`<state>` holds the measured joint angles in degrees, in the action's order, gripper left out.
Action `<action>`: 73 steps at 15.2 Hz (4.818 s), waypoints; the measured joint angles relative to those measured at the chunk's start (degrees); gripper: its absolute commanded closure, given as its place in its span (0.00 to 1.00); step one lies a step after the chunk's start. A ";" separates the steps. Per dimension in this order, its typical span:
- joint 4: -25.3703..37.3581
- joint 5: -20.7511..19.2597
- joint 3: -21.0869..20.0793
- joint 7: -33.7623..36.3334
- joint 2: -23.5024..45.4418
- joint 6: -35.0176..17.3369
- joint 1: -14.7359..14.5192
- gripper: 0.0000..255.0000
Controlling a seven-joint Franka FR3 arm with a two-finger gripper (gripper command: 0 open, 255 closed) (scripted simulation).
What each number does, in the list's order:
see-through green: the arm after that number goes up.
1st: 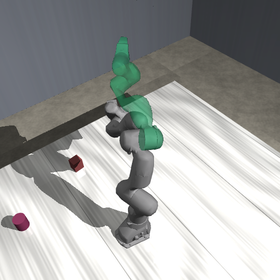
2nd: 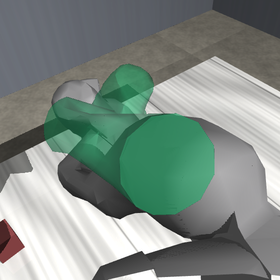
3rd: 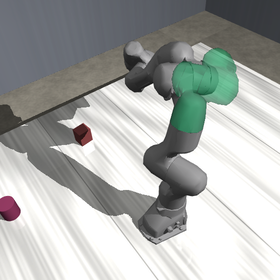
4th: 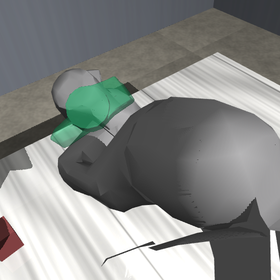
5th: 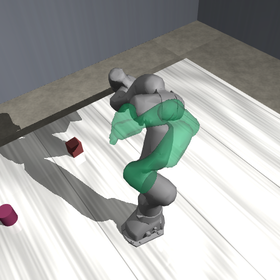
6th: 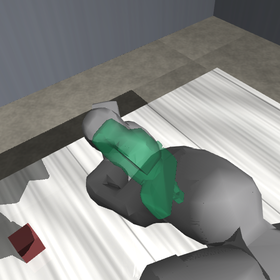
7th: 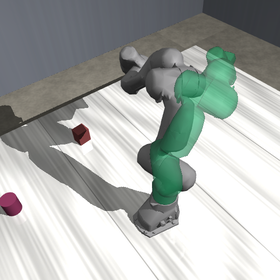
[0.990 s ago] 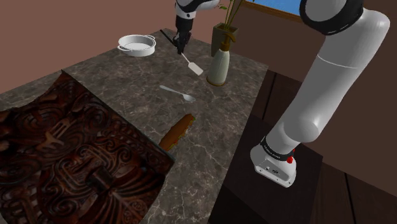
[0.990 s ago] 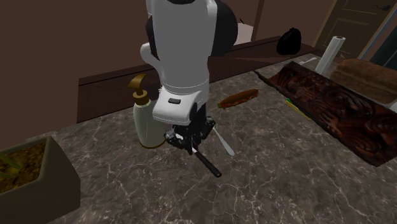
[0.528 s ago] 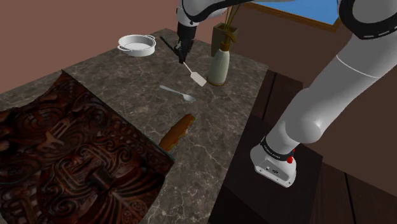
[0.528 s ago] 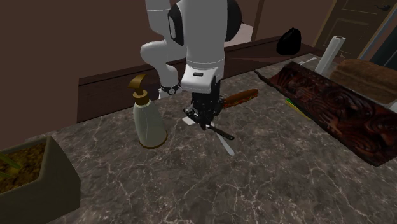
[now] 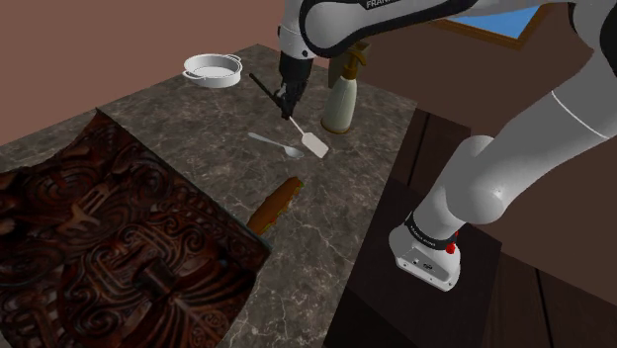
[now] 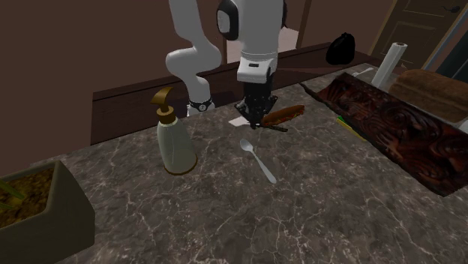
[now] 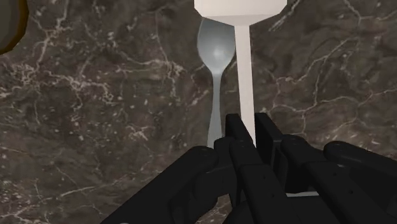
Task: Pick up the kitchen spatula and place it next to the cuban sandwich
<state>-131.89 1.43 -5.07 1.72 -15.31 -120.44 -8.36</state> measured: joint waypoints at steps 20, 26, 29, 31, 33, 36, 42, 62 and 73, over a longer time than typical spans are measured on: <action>-13.39 10.48 -18.11 24.19 -18.20 3.62 -13.55 1.00; -11.93 13.97 -24.78 32.63 -19.20 5.23 -17.49 1.00; -10.67 15.37 -28.48 36.97 -18.47 5.26 -18.90 1.00; -11.55 15.82 -29.73 37.88 -17.67 3.45 -19.10 1.00; -12.65 16.14 -30.41 38.19 -17.23 1.87 -19.22 1.00; -14.17 16.33 -31.33 38.37 -15.99 -0.87 -19.04 1.00; -17.23 16.69 -33.08 38.68 -13.60 -6.26 -18.72 1.00; -20.15 16.42 -35.77 39.72 -9.33 -13.41 -17.72 0.00; -16.50 16.90 -32.46 38.67 -15.03 -4.19 -19.23 0.00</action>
